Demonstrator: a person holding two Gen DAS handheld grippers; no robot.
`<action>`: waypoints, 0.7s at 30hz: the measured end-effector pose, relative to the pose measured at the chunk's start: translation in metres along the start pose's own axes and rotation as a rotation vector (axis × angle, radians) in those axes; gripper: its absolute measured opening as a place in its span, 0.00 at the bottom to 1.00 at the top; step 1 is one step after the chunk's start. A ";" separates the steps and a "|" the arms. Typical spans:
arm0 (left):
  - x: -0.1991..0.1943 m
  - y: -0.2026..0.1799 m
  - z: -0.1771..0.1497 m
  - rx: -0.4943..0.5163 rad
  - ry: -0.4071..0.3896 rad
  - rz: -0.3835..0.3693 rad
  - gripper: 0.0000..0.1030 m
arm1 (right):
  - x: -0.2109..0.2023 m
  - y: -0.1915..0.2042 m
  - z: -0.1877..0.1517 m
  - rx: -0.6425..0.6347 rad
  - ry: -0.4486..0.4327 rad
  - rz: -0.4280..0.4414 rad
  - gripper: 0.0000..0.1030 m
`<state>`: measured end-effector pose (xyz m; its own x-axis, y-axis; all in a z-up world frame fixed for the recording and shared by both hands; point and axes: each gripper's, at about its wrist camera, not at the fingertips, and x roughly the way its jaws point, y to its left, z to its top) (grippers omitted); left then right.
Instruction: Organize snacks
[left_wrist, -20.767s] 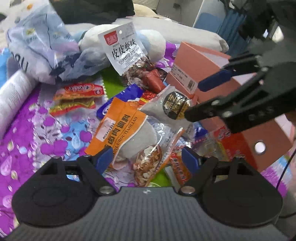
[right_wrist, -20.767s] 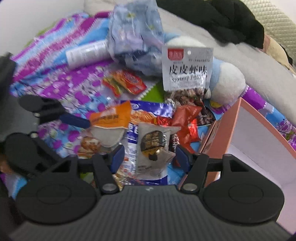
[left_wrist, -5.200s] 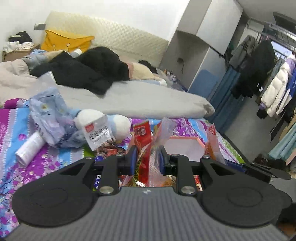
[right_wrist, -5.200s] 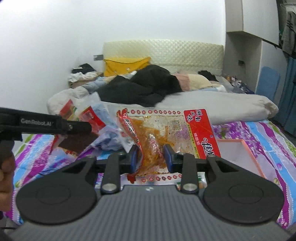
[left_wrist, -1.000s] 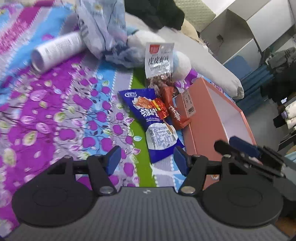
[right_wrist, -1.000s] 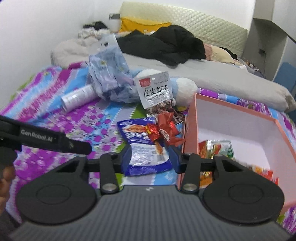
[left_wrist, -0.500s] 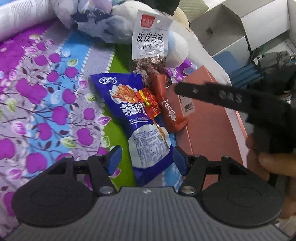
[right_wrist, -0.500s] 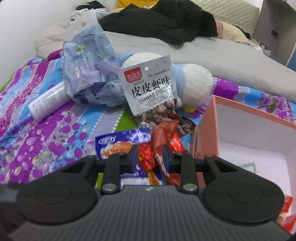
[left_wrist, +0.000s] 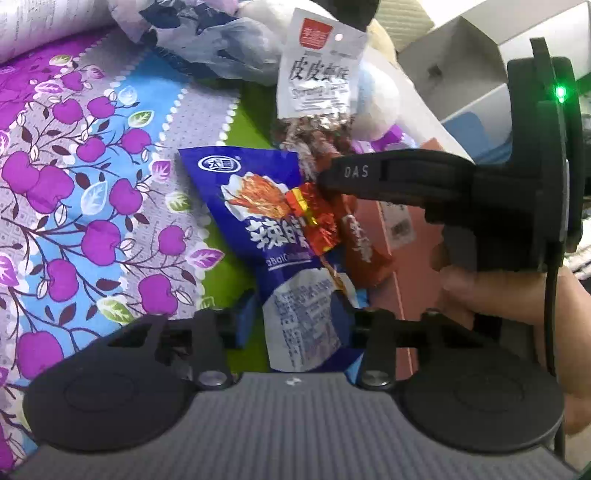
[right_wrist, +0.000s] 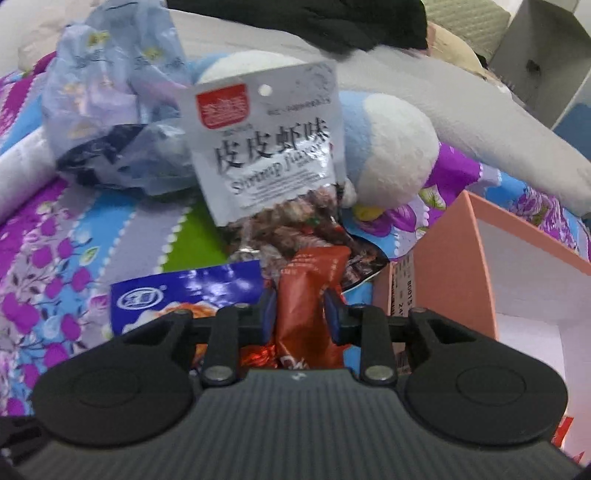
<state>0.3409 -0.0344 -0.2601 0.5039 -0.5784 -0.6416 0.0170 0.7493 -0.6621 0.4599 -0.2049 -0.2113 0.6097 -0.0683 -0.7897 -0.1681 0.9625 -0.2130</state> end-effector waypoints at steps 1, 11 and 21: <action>0.001 0.000 0.000 -0.004 -0.003 0.006 0.36 | 0.002 -0.001 0.000 0.004 0.001 -0.003 0.30; -0.022 -0.001 -0.005 0.018 -0.012 0.012 0.22 | -0.026 -0.002 -0.005 0.041 -0.031 0.036 0.24; -0.092 0.009 -0.031 0.016 -0.043 0.051 0.18 | -0.097 0.005 -0.021 0.082 -0.074 0.125 0.23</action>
<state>0.2682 0.0156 -0.2185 0.5414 -0.5250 -0.6567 0.0043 0.7828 -0.6223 0.3839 -0.1990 -0.1477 0.6438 0.0703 -0.7620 -0.1846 0.9806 -0.0655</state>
